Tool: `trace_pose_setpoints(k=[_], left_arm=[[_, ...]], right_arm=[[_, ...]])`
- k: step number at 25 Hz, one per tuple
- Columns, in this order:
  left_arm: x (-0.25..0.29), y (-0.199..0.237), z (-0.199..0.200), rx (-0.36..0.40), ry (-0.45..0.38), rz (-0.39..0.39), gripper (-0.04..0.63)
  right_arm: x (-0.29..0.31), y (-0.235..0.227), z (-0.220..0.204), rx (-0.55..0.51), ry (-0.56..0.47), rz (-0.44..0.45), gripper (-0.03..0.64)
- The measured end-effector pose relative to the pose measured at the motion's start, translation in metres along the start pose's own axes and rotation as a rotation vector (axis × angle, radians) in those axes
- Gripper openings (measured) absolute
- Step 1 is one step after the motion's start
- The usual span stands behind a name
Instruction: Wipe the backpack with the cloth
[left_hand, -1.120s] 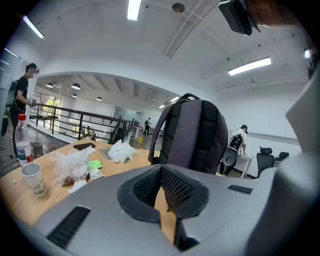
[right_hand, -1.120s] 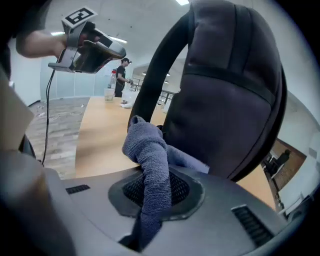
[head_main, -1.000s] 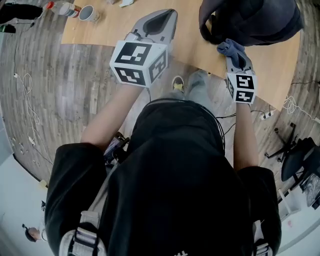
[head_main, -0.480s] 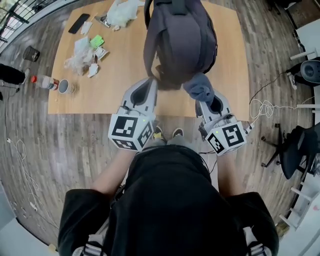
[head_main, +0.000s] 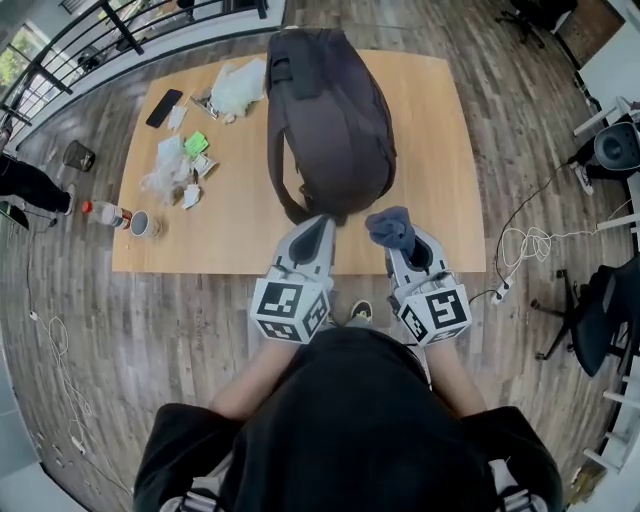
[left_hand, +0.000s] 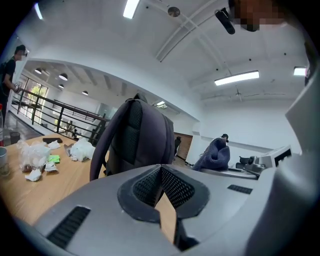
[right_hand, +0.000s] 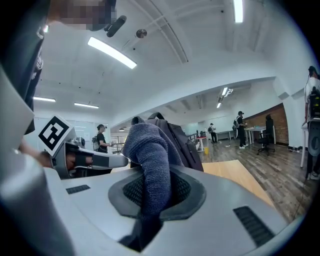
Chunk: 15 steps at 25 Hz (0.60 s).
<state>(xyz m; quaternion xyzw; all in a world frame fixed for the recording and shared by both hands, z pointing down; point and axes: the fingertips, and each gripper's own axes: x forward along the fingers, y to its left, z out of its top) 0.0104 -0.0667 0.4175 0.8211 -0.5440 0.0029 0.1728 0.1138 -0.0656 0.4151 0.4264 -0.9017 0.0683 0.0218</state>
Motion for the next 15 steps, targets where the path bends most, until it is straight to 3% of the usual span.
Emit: trace_pose_setpoints(k=[15], left_arm=[[0.0026,-0.0018,0.0011,0.004,-0.002,0.012,0.015]], right_arm=[[0.0074,0.0014,-0.0003,-0.003,-0.002,0.025,0.037]])
